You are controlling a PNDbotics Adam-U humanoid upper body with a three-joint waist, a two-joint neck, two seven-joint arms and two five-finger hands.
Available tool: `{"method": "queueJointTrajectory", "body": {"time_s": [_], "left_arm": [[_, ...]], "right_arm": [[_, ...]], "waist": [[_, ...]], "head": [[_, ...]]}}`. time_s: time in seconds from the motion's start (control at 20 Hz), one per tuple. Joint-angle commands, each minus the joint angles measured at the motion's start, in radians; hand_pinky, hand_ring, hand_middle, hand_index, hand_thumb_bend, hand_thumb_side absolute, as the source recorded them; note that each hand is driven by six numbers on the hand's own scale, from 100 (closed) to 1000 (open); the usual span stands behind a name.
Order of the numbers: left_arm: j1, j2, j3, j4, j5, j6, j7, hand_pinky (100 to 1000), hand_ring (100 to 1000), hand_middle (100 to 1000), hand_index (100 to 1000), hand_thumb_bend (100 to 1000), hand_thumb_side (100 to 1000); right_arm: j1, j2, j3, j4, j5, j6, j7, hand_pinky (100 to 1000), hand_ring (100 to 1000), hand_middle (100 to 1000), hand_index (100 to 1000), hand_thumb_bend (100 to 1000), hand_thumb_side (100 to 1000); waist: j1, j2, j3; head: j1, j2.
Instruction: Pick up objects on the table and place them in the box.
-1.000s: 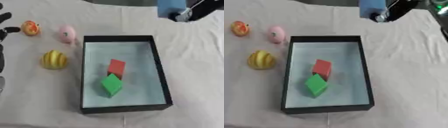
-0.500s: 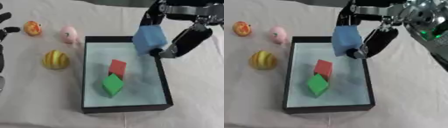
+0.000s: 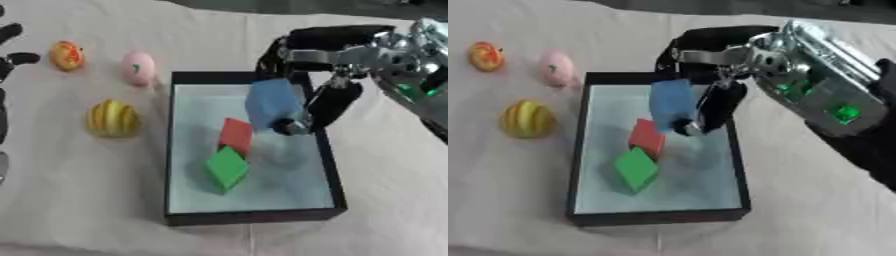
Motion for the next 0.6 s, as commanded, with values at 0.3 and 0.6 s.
{"method": "queueJointTrajectory", "body": {"time_s": [0.3, 0.6], "left_arm": [[-0.013, 0.029, 0.002, -0.017, -0.001, 0.0, -0.003, 591, 783, 798, 727, 218, 802], [-0.011, 0.03, 0.003, -0.017, -0.001, 0.0, -0.004, 592, 784, 799, 727, 219, 801]], "right_arm": [[-0.011, 0.024, 0.025, 0.086, 0.043, -0.082, -0.008, 759, 737, 641, 767, 411, 113], [-0.008, 0.018, 0.001, 0.071, 0.027, -0.118, -0.008, 841, 865, 860, 953, 623, 304]], "waist": [[0.006, -0.022, -0.001], [0.006, -0.022, -0.004]], "head": [[-0.003, -0.004], [-0.001, -0.005]]}}
